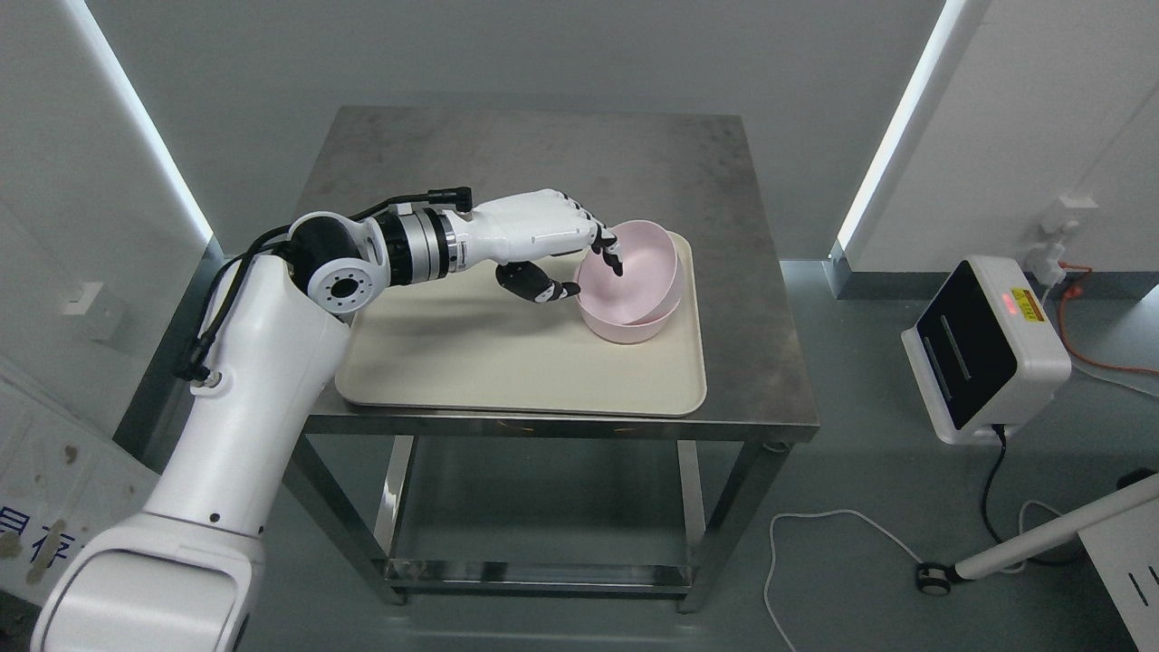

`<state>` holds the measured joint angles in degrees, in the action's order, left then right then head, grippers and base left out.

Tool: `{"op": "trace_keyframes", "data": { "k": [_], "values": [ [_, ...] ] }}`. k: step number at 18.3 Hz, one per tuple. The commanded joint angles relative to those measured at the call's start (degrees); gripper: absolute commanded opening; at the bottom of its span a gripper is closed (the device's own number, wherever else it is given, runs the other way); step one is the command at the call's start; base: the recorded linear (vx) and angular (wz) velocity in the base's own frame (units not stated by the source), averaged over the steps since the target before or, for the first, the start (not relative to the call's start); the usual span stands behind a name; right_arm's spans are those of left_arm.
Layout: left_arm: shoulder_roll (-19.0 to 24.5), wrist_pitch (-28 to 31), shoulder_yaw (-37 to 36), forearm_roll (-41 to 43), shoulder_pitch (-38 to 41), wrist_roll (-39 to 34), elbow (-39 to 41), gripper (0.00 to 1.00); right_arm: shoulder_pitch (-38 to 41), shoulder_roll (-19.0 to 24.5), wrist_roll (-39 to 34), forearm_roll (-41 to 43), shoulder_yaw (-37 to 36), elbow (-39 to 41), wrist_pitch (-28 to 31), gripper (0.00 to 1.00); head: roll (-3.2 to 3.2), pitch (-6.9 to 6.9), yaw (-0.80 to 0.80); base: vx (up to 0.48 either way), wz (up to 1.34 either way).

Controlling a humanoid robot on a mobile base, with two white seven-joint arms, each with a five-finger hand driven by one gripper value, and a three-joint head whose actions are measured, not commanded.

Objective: Stack pink IKEA bowls on left shelf middle

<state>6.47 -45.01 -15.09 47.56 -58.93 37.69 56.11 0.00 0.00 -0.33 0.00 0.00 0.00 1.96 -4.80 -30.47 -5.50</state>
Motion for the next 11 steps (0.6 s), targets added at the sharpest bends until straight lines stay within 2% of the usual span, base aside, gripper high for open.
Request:
{"op": "trace_keyframes", "data": {
  "k": [1,11],
  "values": [
    [3.11,0.01,0.23,-0.10,1.10,0.02,-0.56,0.41,1.32,-1.00,-0.02,0.00,-0.61,1.93,0.06,1.00,0.00,0.00,0.00,0.000,0.00],
    [0.56,0.01,0.49,-0.98,2.24,0.11,-0.56,0.42,1.41,-1.00,-0.02,0.00,-0.61,1.93,-0.03,1.00,0.00,0.00,0.00,0.000,0.00]
  ]
}}
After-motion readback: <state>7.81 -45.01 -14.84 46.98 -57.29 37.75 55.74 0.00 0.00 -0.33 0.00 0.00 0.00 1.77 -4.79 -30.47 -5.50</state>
